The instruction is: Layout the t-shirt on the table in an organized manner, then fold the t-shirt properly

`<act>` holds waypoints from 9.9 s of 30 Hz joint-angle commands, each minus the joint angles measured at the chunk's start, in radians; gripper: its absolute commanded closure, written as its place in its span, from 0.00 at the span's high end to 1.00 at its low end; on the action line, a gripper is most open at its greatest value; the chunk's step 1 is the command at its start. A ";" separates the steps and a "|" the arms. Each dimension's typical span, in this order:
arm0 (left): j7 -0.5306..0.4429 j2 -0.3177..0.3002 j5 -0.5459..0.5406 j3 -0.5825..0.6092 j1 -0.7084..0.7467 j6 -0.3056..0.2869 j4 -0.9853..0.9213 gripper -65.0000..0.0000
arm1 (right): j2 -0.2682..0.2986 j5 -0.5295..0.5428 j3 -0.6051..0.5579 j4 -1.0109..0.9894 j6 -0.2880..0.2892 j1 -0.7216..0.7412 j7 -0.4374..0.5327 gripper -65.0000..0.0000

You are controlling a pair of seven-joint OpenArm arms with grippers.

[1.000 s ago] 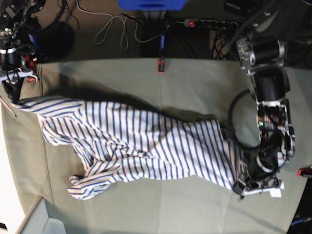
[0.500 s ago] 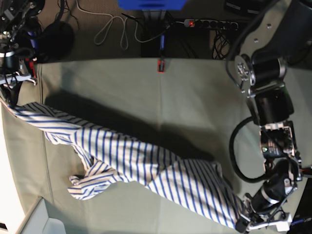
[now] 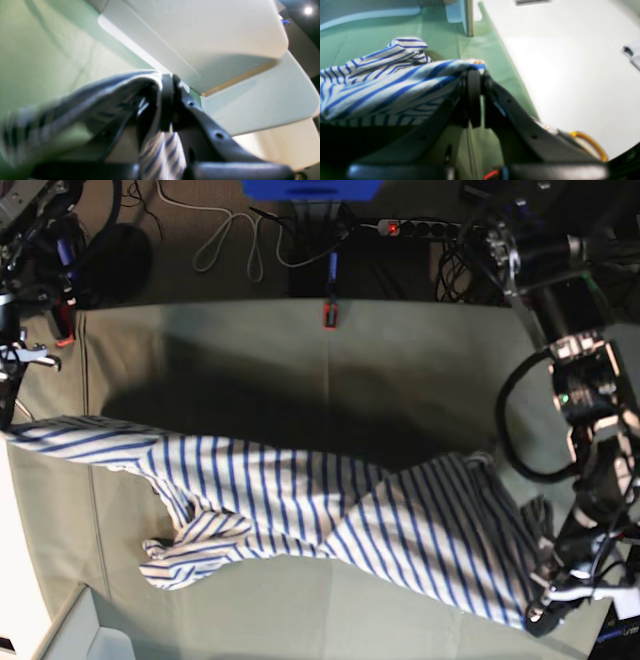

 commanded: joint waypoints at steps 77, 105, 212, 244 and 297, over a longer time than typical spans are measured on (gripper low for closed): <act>-0.529 -0.039 -0.003 0.466 -0.055 -0.018 -0.911 0.37 | 0.092 0.012 -0.107 -0.100 0.014 0.061 0.031 0.00; -0.457 -0.065 -0.012 0.482 0.005 -0.012 -0.817 0.00 | 0.094 0.014 -0.102 -0.093 0.014 0.059 0.031 0.00; 0.315 -0.144 -0.291 -0.193 0.513 -0.008 -0.182 0.52 | 0.037 -0.048 -0.082 0.068 0.096 -0.005 -0.021 0.00; 0.310 0.080 0.188 -0.185 0.280 -0.014 -0.323 0.52 | 0.037 -0.048 -0.085 0.068 0.096 -0.004 -0.029 0.00; 0.198 -0.014 0.180 -0.242 0.197 -0.012 -0.203 0.00 | 0.037 -0.048 -0.087 0.068 0.096 0.001 -0.029 0.00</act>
